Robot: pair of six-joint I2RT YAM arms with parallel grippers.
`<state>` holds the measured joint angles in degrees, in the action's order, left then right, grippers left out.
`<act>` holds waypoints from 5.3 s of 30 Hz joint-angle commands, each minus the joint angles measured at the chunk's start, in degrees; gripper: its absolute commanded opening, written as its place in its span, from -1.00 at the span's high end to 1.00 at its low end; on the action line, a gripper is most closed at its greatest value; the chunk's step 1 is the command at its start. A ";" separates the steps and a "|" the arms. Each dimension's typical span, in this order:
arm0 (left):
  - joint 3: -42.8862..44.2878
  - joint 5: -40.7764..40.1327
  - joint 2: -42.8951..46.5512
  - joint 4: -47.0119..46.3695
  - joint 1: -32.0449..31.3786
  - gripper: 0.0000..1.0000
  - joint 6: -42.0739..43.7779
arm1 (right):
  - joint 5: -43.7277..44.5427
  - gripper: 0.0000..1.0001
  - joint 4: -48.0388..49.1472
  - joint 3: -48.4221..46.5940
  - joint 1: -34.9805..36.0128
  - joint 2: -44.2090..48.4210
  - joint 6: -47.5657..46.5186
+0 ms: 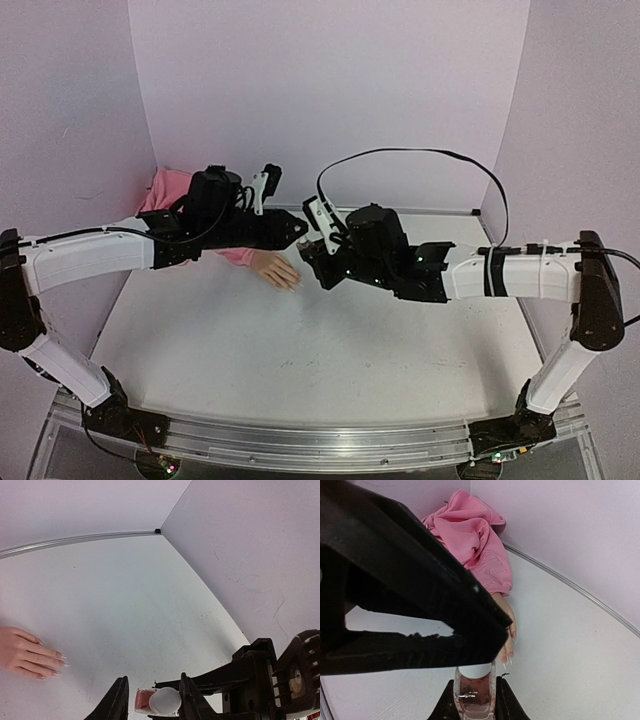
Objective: Paint the nails
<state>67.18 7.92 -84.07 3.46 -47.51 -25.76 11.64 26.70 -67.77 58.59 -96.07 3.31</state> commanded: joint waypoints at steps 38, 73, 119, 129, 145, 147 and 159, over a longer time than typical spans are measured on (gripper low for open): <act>-3.67 40.26 12.89 -5.13 -0.49 -0.17 15.02 | -52.74 1.00 8.42 9.85 -7.26 17.84 -1.12; -0.70 11.07 5.70 -4.17 -1.79 0.77 1.45 | -6.34 1.00 3.05 0.26 1.26 6.52 -0.70; -7.75 13.72 16.54 -2.15 -1.71 -0.53 5.43 | -18.42 1.00 8.16 6.91 -1.50 11.54 2.14; -4.41 11.67 10.77 -2.18 -1.71 -0.07 3.62 | -9.25 1.00 6.48 2.38 2.43 7.60 0.57; -3.61 13.13 9.47 -2.15 -1.80 0.32 5.44 | -9.89 1.00 6.17 2.05 2.95 7.46 -0.91; -3.59 13.27 9.20 -2.15 -1.80 0.44 5.46 | -10.15 1.00 6.28 2.11 2.96 7.61 -0.90; -1.40 47.80 8.71 -2.20 -1.92 1.00 18.24 | -54.98 1.00 13.96 7.32 -4.92 13.49 0.33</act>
<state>62.24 30.55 -76.49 4.05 -47.44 -13.80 -12.23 28.27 -61.93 57.71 -87.50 3.60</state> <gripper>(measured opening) 0.138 0.204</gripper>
